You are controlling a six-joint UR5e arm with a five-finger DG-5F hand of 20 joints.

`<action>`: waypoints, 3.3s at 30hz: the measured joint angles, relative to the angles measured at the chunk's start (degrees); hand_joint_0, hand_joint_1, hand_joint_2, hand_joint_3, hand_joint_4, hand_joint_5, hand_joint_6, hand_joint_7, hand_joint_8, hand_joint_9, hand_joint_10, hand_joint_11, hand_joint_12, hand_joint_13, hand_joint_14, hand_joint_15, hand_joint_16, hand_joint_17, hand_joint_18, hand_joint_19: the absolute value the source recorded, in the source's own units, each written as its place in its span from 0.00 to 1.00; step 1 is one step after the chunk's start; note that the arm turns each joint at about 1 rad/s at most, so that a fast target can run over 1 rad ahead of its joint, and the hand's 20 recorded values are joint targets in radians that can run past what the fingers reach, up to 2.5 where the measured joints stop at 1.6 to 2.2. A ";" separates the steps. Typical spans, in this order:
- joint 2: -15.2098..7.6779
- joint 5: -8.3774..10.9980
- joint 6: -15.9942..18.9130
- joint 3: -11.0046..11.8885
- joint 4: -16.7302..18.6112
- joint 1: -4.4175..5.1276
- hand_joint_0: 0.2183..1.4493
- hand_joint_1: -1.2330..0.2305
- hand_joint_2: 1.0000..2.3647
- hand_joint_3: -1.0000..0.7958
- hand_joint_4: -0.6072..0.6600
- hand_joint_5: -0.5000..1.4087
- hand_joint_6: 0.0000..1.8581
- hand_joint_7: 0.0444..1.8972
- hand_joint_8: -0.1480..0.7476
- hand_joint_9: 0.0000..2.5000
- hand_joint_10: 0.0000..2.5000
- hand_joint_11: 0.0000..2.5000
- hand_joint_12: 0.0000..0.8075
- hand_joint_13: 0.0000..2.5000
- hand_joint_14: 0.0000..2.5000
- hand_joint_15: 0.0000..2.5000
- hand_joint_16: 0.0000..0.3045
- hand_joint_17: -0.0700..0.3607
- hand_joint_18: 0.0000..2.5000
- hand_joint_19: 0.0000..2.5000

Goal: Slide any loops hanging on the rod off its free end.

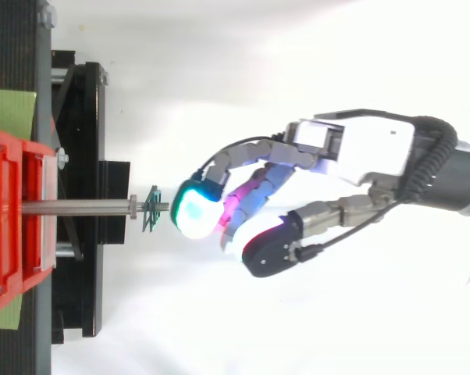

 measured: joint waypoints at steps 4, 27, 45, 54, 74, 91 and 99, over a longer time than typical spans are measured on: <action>-2.71 -1.94 -3.57 3.59 0.92 -0.90 0.31 0.44 0.01 0.36 0.75 0.19 0.27 0.46 0.54 0.41 0.01 0.19 0.43 0.35 0.01 0.13 0.18 0.46 0.33 0.18; -7.48 -3.51 -17.19 9.99 5.31 -2.97 0.31 0.44 0.01 0.35 0.76 0.19 0.27 0.47 0.53 0.41 0.00 0.19 0.42 0.36 0.00 0.14 0.18 0.45 0.33 0.19; -7.48 -4.45 -23.20 9.99 7.85 -3.17 0.31 0.42 0.01 0.36 0.74 0.20 0.27 0.56 0.53 0.41 0.00 0.20 0.42 0.36 0.01 0.14 0.18 0.45 0.34 0.19; -7.48 -4.48 -23.41 9.99 8.15 -3.18 0.31 0.42 0.01 0.36 0.72 0.20 0.27 0.60 0.53 0.42 0.01 0.21 0.42 0.36 0.01 0.14 0.18 0.45 0.34 0.19; -7.65 -4.48 -24.55 9.98 9.41 -3.15 0.32 0.40 0.01 0.37 0.68 0.21 0.27 0.68 0.53 0.42 0.00 0.21 0.42 0.37 0.01 0.14 0.18 0.45 0.34 0.19; -10.09 -5.47 -24.87 10.18 15.48 -3.28 0.32 0.41 0.01 0.37 0.69 0.21 0.27 0.68 0.53 0.42 0.00 0.22 0.42 0.36 0.01 0.14 0.18 0.45 0.34 0.19; -10.11 -5.53 -24.94 10.25 15.62 -3.22 0.32 0.41 0.01 0.39 0.69 0.21 0.27 0.69 0.53 0.42 0.00 0.22 0.43 0.37 0.00 0.14 0.18 0.45 0.34 0.19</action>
